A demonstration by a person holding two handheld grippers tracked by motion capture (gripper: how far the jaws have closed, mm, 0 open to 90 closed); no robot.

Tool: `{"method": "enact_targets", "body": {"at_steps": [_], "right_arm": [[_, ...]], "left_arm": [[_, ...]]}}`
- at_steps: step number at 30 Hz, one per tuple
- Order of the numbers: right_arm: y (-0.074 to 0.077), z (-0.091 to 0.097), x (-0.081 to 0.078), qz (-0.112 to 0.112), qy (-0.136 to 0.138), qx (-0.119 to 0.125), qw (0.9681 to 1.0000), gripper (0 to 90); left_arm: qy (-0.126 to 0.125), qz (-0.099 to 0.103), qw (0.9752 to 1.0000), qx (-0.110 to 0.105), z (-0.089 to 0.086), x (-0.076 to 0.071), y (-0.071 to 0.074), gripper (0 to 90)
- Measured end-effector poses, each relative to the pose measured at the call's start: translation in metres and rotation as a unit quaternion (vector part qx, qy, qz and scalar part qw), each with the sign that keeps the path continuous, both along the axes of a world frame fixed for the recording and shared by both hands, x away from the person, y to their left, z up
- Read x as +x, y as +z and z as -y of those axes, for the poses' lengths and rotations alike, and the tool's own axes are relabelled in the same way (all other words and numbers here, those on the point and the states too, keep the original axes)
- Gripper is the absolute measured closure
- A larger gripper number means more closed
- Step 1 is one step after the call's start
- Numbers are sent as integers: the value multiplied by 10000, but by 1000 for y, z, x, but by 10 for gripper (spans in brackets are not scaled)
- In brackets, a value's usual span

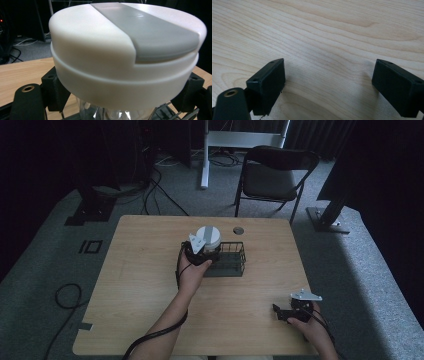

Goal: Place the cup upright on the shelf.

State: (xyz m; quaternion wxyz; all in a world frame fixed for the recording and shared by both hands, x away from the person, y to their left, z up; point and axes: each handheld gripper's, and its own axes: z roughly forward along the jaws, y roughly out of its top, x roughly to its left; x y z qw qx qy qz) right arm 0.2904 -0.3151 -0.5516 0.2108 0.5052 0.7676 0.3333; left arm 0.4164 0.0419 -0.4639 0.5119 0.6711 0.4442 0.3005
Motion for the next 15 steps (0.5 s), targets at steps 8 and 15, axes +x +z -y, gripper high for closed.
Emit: {"method": "enact_targets", "body": {"at_steps": [8,15], "right_arm": [[0,0,0,1,2,2,10000,112],[0,0,0,1,2,1,10000,112]], "left_arm": [[86,-53,9999,62,6,1,-5,187],[207,-220,9994,192,8,3,-11,187]]}}
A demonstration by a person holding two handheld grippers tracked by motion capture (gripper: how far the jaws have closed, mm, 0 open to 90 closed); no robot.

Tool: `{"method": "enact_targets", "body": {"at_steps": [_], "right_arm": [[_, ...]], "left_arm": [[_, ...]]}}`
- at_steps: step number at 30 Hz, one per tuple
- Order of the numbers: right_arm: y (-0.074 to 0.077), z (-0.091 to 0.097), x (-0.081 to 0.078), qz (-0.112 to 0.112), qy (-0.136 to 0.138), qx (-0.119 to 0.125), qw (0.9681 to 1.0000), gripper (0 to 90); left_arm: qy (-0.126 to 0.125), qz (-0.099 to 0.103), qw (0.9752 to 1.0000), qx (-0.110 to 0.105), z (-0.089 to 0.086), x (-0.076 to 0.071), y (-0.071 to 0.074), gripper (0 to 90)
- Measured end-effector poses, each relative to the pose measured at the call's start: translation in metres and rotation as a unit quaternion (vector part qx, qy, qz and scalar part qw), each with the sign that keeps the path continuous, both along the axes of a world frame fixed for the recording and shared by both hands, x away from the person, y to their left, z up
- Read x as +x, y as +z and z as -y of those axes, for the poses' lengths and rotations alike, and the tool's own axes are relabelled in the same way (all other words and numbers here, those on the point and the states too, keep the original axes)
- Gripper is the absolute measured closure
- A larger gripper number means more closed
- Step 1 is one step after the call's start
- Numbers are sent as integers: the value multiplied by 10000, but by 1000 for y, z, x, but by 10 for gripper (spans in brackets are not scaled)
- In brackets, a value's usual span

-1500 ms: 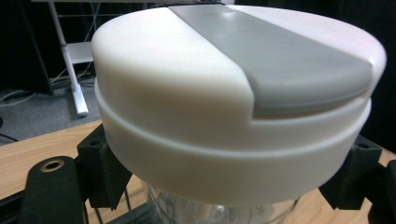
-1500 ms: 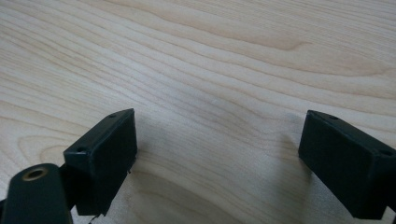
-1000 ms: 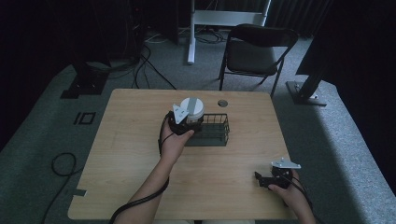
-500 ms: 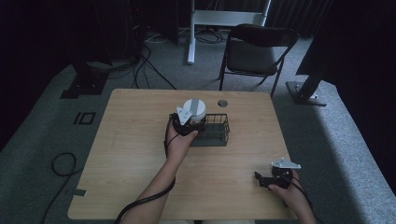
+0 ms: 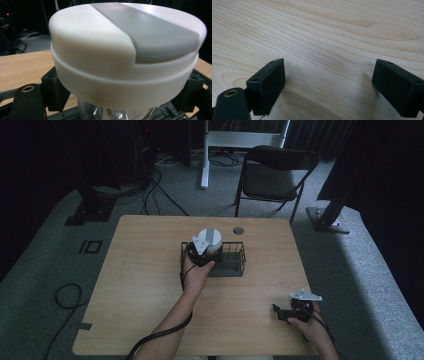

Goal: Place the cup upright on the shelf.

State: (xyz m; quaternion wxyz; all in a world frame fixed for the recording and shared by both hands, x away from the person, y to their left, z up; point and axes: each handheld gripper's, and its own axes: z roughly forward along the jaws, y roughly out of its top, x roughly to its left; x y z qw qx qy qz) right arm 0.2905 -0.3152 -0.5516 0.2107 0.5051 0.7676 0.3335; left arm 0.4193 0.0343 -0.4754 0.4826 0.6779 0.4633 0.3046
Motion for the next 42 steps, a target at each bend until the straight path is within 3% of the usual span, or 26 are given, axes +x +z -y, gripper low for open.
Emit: {"method": "enact_targets", "body": {"at_steps": [6,16,17,20,28,37,42], "right_arm": [[0,0,0,-3,-2,4,10000,112],[0,0,0,-1,-3,2,10000,112],[0,0,0,-1,-2,2,10000,112],[0,0,0,-3,-3,3,10000,112],[0,0,0,-1,-3,1,10000,112],[0,0,0,-2,-2,-1,10000,112],[0,0,0,-2,-3,0,10000,112]], "left_arm": [[-32,11,10000,7,1,1,-5,187],[-26,54,9992,389,5,-1,-6,186],[-66,33,9983,583,6,-1,-6,186],[-75,69,9972,745,8,-2,-7,186],[-43,134,9958,910,10,-6,-8,184],[-124,-186,9962,839,-2,-11,-6,104],[-228,-164,9969,730,-7,-15,-5,98]]}}
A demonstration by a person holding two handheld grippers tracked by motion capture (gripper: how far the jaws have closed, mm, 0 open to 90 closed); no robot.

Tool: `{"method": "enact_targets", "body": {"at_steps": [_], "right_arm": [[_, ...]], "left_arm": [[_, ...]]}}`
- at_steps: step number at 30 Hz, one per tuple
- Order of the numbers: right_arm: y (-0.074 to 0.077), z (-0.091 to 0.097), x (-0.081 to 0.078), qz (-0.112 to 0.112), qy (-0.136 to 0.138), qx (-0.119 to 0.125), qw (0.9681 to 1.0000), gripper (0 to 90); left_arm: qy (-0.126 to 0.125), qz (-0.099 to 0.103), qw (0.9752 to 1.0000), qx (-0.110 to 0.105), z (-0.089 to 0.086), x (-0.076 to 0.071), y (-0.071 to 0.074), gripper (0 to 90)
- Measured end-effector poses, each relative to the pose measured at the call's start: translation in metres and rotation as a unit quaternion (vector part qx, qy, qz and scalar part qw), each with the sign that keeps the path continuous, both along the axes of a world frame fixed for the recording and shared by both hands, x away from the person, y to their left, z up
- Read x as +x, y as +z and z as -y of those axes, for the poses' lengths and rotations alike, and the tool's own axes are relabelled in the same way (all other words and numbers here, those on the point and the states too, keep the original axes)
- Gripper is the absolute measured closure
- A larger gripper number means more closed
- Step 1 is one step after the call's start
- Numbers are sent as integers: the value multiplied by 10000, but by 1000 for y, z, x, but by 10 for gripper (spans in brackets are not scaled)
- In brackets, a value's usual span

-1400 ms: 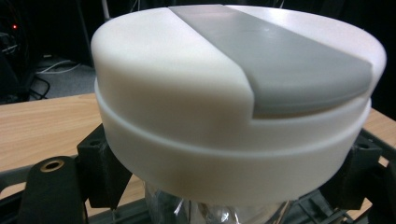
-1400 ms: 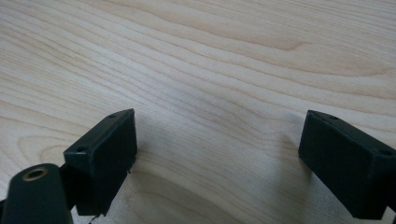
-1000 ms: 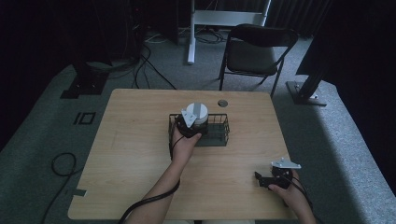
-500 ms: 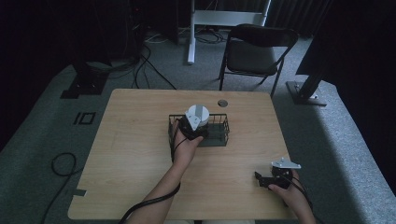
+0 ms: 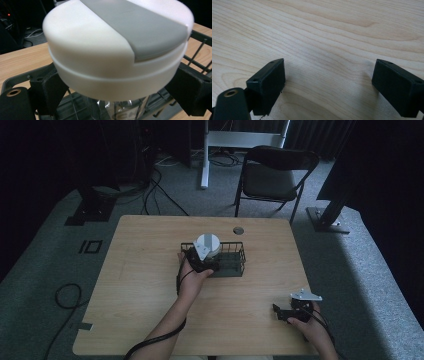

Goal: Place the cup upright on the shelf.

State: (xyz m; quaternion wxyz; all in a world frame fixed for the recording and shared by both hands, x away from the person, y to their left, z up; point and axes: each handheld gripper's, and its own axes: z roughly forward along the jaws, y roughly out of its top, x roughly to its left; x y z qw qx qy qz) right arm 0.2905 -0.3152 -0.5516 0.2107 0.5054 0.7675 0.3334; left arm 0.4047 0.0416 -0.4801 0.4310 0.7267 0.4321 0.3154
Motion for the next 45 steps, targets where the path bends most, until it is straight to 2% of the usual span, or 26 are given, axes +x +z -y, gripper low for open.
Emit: {"method": "enact_targets", "body": {"at_steps": [2,3,5,9,12,16,24,28,32,34,35,38,39,41,42,43,44,45], "right_arm": [[0,0,0,0,0,-1,10000,112],[0,0,0,-2,0,-3,10000,112],[0,0,0,0,-1,-1,10000,112],[0,0,0,0,1,-2,10000,112],[0,0,0,-2,-1,-2,10000,112],[0,0,0,-1,0,-3,10000,112],[0,0,0,1,2,-4,10000,112],[0,0,0,0,0,-4,10000,112],[0,0,0,-4,-2,-2,10000,112],[0,0,0,-5,-2,-2,10000,112],[0,0,0,-5,-2,-2,10000,112],[0,0,0,2,1,-6,10000,112],[0,0,0,1,1,-6,10000,112],[0,0,0,1,1,-7,10000,112],[0,0,0,0,1,-7,10000,112],[0,0,0,6,5,-10,10000,112],[0,0,0,6,5,-10,10000,112],[0,0,0,6,6,-12,10000,112]], "left_arm": [[-85,17,10000,-1,-2,-3,2,97],[-147,43,9998,-103,-4,-5,4,97],[-147,43,9998,-103,-4,-5,4,97],[-217,174,9994,-205,-9,-12,11,97],[-245,266,9991,-223,-13,-15,15,96],[-289,221,9992,-164,-18,-19,19,96],[-456,321,9981,-251,-24,-29,26,96],[-513,377,9976,-277,-35,-33,32,96],[-792,429,9952,-390,-43,-36,34,96],[-838,422,9946,-439,-45,-37,34,96],[-969,429,9934,-443,-50,-39,35,96],[-1012,435,9929,-451,-56,-41,35,96],[-1099,465,9914,-532,-62,-43,36,96],[-1099,465,9914,-532,-62,-43,36,96],[-1241,560,9891,-565,-71,-47,38,96],[-1303,569,9880,-611,-74,-48,38,96],[-1303,569,9880,-611,-74,-48,38,96],[-1366,532,9866,-712,-78,-49,38,96]]}}
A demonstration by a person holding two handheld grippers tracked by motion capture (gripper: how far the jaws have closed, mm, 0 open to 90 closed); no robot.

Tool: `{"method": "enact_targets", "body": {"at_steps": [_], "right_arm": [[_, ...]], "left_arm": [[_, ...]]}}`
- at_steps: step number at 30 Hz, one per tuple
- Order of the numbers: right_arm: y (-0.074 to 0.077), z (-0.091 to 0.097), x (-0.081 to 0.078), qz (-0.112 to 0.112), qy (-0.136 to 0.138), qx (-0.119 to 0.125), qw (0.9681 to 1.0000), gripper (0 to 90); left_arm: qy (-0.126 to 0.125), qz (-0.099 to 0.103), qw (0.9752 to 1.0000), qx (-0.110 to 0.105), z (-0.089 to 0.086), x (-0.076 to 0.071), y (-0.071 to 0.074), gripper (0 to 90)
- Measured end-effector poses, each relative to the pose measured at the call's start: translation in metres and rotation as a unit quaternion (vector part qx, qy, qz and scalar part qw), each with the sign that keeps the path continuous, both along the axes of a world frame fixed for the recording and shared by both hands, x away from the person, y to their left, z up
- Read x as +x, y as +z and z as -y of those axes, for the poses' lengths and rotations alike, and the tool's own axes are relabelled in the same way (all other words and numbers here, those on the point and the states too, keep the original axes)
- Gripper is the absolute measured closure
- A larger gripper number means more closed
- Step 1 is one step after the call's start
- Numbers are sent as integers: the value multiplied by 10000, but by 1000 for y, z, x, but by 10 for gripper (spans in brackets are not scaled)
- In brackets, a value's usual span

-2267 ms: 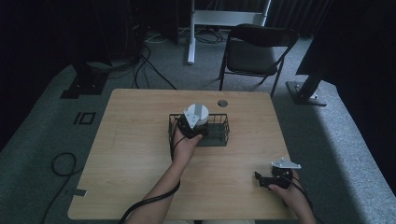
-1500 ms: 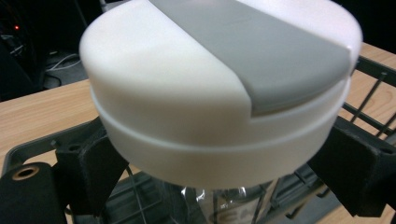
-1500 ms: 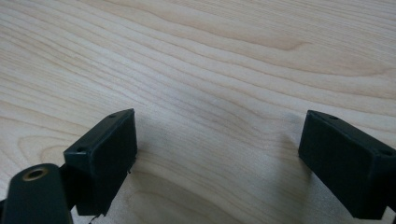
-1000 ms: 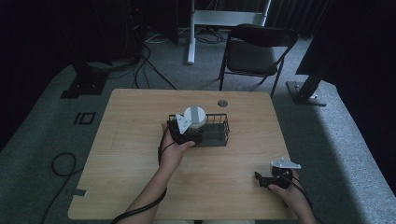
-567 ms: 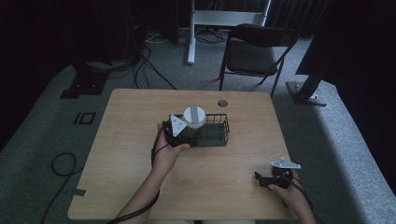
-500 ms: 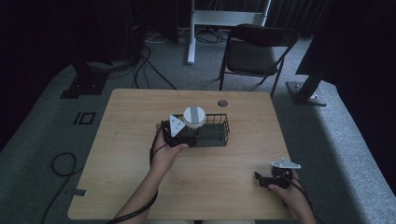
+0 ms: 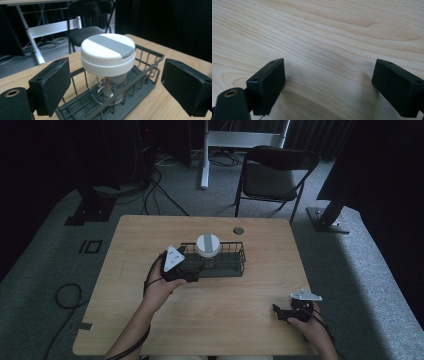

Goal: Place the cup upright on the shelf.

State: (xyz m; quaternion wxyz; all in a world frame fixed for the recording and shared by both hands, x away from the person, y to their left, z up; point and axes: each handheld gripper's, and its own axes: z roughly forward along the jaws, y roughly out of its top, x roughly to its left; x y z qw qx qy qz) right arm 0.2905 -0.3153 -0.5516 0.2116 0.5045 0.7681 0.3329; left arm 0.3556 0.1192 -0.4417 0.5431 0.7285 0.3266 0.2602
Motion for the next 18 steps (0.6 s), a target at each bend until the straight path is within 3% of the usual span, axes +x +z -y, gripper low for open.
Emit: {"method": "enact_targets", "body": {"at_steps": [3,7,18], "right_arm": [[0,0,0,-5,-2,2,10000,112],[0,0,0,-6,-7,7,10000,112],[0,0,0,-8,-7,8,10000,112]], "left_arm": [[-123,-22,9999,-65,-7,-2,0,96],[-56,-46,10000,-67,-19,-5,-1,96],[319,-125,9993,-139,-56,-10,-10,96]]}}
